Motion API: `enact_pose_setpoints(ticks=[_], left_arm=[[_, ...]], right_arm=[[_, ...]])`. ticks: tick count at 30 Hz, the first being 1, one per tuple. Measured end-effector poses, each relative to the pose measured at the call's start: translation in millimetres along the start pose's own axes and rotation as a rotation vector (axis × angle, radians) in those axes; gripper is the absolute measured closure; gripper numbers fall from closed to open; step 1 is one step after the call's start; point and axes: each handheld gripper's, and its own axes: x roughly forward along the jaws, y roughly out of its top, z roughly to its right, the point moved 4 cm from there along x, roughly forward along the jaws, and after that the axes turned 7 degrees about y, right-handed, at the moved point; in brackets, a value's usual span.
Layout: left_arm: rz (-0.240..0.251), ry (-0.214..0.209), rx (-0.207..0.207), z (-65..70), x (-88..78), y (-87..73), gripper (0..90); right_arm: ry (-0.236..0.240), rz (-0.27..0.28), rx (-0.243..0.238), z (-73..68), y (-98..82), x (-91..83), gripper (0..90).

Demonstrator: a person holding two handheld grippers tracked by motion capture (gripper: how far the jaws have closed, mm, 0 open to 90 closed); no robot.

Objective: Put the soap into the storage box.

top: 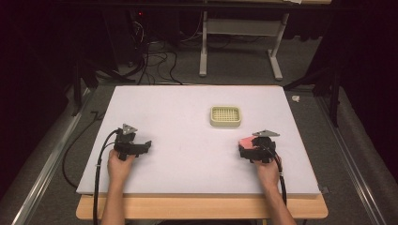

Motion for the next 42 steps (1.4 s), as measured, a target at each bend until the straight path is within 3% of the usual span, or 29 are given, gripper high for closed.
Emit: enact_pose_setpoints(ticks=[13,27,42], left_arm=[[0.0,0.0,0.0,0.0,0.0,0.0,15.3],[0.0,0.0,0.0,0.1,0.0,0.0,15.3],[0.0,0.001,0.0,0.1,0.0,0.0,15.3]], right_arm=[[0.025,0.031,0.008,-0.1,5.4,-9.3,13.7],[0.087,0.074,0.017,-4.7,20.5,-21.6,13.7],[0.145,0.081,-0.034,-17.4,48.1,-24.8,13.8]])
